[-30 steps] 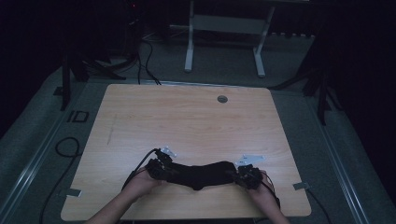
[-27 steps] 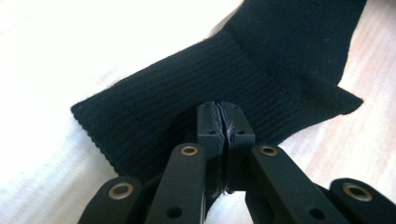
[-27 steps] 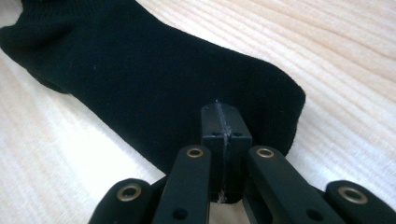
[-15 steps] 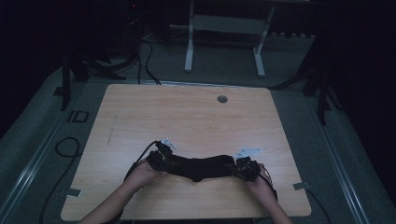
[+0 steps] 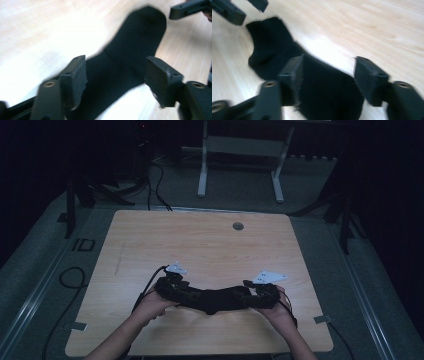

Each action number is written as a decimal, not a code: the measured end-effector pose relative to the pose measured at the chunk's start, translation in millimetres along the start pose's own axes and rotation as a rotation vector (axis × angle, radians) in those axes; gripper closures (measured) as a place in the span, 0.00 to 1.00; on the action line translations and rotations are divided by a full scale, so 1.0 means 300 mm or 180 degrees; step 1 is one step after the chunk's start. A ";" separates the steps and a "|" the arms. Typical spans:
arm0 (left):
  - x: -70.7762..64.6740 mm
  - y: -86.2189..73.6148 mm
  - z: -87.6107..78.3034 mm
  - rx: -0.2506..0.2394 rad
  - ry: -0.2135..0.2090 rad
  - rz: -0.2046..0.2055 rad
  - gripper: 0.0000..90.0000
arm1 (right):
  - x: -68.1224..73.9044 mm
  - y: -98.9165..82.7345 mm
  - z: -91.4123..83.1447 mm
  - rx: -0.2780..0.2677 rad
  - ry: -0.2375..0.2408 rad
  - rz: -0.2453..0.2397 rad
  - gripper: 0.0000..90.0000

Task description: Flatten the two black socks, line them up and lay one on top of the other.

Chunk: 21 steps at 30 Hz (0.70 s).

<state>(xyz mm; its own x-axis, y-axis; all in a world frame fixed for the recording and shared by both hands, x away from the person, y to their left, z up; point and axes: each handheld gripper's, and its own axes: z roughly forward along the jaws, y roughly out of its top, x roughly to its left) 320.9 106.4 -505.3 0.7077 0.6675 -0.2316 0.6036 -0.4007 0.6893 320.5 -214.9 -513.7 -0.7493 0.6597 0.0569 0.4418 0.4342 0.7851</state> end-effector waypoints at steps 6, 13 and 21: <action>0.033 -0.015 -0.011 -0.0279 0.0312 -0.0034 0.15 | -0.023 0.022 0.019 -0.0040 -0.0031 0.0002 0.15; 0.049 -0.039 -0.014 -0.0334 0.0553 0.0066 0.11 | -0.039 0.000 0.049 -0.0064 -0.0038 -0.0020 0.15; 0.056 -0.064 -0.020 -0.0360 0.0691 0.0117 0.11 | -0.062 -0.021 0.053 -0.0094 -0.0174 0.0010 0.15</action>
<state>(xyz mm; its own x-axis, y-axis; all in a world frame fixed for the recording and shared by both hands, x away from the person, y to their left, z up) 319.0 129.0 -518.4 0.6254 0.7779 -0.0604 0.5252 -0.3625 0.7699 339.5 -220.3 -529.4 -0.7196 0.6939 0.0262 0.4288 0.4143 0.8028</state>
